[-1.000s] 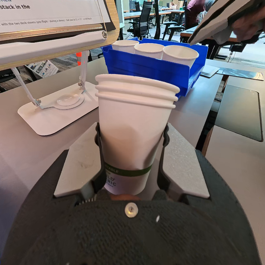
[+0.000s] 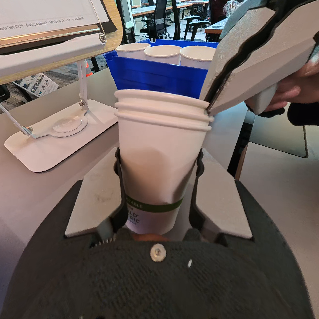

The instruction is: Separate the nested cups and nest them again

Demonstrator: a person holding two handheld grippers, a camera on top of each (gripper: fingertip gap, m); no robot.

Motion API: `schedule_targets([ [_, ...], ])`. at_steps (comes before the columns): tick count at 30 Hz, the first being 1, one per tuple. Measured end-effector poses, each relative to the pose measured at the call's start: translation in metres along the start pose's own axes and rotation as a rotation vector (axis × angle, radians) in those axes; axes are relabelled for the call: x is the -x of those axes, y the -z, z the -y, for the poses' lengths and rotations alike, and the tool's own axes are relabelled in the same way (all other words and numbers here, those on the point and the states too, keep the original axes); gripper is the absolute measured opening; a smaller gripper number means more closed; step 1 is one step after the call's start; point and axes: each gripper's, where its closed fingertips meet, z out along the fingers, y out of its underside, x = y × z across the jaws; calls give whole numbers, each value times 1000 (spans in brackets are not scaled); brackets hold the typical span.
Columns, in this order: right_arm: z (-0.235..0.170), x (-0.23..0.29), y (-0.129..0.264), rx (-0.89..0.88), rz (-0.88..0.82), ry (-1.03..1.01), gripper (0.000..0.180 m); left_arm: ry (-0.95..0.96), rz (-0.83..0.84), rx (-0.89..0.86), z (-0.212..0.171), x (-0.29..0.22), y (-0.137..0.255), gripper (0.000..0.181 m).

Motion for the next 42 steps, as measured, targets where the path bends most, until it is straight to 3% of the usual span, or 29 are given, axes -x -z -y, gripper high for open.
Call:
schedule_targets([
  [9,10,-4,13,-13,-59,25,0,0,-3,-8,2,-1,1,87],
  [15,29,-10,43,-59,-120,48,0,4,3,-16,4,1,3,87],
  [24,75,-37,139,-251,-242,-2,0,12,9,-17,4,1,2,88],
  [29,91,-86,212,-298,-466,-7,0,15,14,-20,4,2,3,88],
  [35,71,-171,274,-101,-812,41,0,21,25,-26,6,4,4,88],
  [42,19,-260,252,227,-936,45,0,5,24,0,1,2,1,88],
])
